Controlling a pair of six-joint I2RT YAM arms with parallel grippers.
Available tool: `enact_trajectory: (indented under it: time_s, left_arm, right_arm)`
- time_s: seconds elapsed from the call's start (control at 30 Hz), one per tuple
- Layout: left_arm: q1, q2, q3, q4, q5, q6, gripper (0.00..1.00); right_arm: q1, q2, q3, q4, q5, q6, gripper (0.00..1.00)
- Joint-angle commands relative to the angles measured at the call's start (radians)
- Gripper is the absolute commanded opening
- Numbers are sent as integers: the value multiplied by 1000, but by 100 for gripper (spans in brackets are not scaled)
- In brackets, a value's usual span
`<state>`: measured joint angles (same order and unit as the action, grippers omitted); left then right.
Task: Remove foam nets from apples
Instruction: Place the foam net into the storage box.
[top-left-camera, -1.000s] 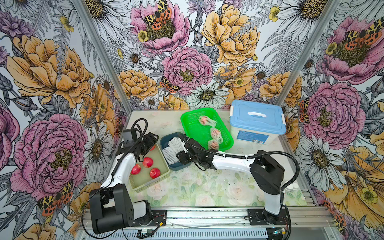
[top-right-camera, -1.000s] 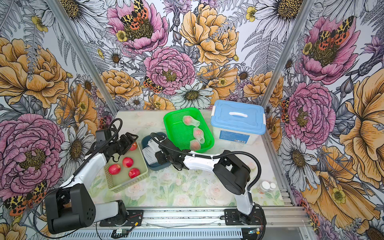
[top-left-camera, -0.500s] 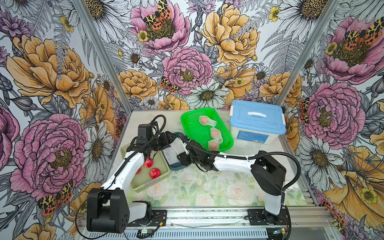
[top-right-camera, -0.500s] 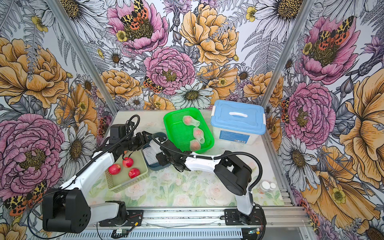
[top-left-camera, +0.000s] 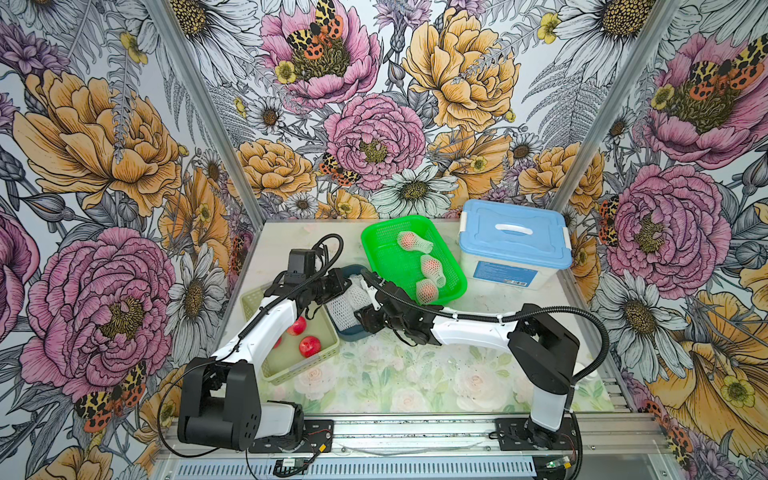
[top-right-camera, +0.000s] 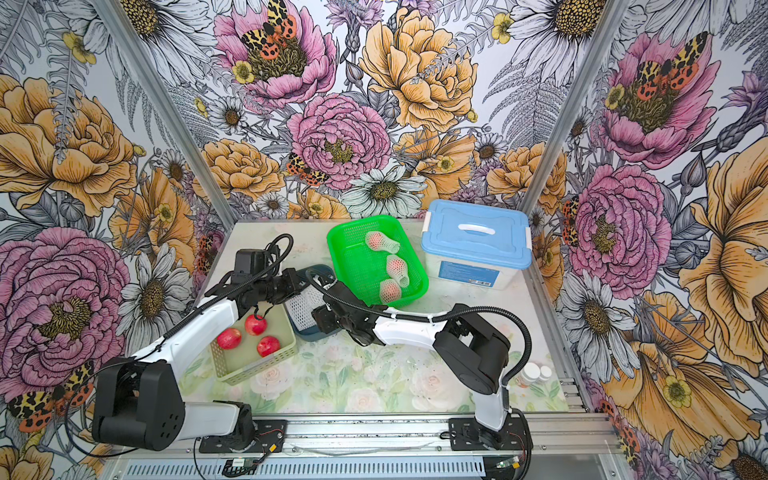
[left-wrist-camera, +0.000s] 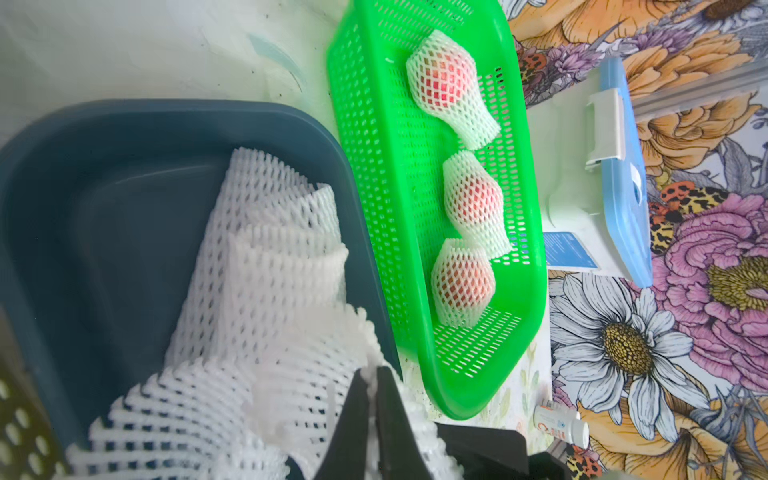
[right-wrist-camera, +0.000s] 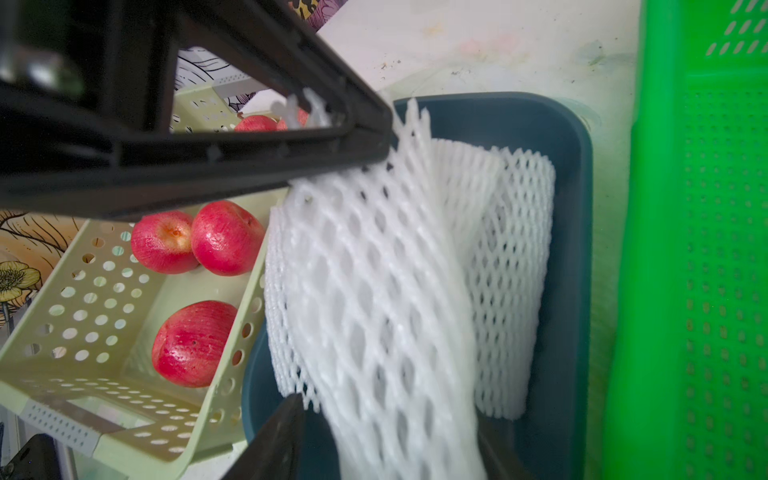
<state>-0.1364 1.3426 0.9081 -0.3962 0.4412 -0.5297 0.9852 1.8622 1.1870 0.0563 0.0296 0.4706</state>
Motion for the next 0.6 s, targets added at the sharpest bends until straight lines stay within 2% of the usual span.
enact_trajectory:
  time_s: [0.0,0.07,0.13,0.17,0.2,0.23,0.27,0.3,0.33,0.47,0.57]
  left_arm:
    - [-8,17,35,-32,-66,35,4]
    - [-8,29,40,-31,-75,40,4]
    - [-15,43,50,-30,-78,42,4]
    - [-20,50,58,-31,-79,45,4]
    - [-28,56,66,-31,-79,48,6]
    - [-35,60,74,-31,-80,50,10]
    - [-43,65,83,-31,-82,52,14]
    - [-52,67,90,-31,-83,55,19]
    - [-61,68,96,-31,-91,58,25]
    - [-88,71,110,-31,-100,62,54]
    - [-92,61,118,-33,-103,63,69]
  right_arm:
    - [3,-72,-60,38,7,-13,60]
    - [-3,-123,-135,83,-11,-13,62]
    - [-6,-195,-227,143,-19,-3,72]
    - [-8,-236,-278,174,-22,1,81]
    - [-8,-283,-326,197,-21,7,82]
    - [-9,-327,-363,210,-13,12,88]
    - [-11,-374,-399,215,0,17,88]
    - [-14,-419,-435,215,18,23,98]
    - [-17,-453,-459,209,34,27,100]
    - [-81,-556,-516,134,53,62,100]
    - [-147,-587,-522,73,69,88,100]
